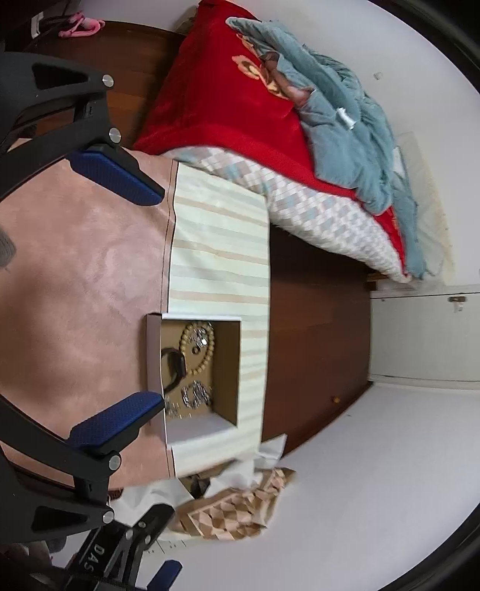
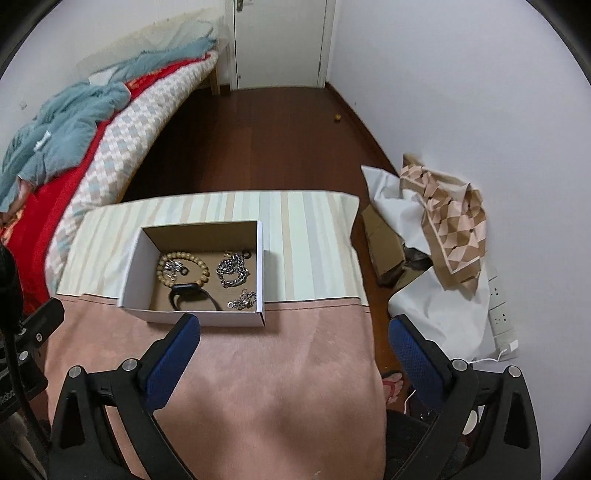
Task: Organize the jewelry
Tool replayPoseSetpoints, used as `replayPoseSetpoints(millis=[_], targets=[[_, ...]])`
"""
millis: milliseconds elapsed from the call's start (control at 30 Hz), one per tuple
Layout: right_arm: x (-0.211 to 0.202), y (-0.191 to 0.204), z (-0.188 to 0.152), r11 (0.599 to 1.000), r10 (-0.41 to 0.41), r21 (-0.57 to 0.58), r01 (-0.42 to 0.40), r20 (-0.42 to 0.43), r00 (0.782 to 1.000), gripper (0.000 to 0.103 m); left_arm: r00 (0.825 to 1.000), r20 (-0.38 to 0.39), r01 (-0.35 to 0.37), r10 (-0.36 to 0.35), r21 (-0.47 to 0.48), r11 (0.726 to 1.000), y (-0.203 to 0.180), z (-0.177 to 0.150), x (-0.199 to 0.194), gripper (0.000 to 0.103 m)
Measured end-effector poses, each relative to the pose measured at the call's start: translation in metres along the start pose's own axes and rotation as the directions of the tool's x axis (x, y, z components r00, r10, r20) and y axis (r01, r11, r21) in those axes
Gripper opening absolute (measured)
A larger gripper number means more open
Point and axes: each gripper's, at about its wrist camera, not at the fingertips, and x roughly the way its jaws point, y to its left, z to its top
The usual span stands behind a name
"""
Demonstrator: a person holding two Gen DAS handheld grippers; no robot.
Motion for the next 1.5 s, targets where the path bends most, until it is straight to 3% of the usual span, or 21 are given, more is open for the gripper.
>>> replayPoseSetpoints(millis=[500, 867, 1100, 1500], targets=[[-0.164, -0.023, -0.039, 1.0, 0.017, 0.011, -0.02, 0.209, 0.978, 0.103, 0.99, 0.14, 0.025, -0.021, -0.027, 0.999, 0.005, -0.02, -0.135, 0.103], [-0.249, -0.03, -0.07, 1.0, 0.022, 0.014, -0.027, 0.29, 0.957, 0.103, 0.986, 0.162, 0.047, -0.041, -0.031, 0.998, 0.012, -0.035, -0.182, 0.103], [-0.261, -0.028, -0.073, 1.0, 0.022, 0.013, -0.027, 0.29, 0.957, 0.103, 0.989, 0.145, 0.042, -0.04, -0.014, 0.999, 0.009, -0.037, -0.18, 0.103], [-0.225, -0.021, -0.046, 1.0, 0.001, 0.013, -0.005, 0.247, 0.969, 0.103, 0.99, 0.139, -0.002, 0.007, -0.036, 0.999, 0.01, -0.007, -0.15, 0.103]])
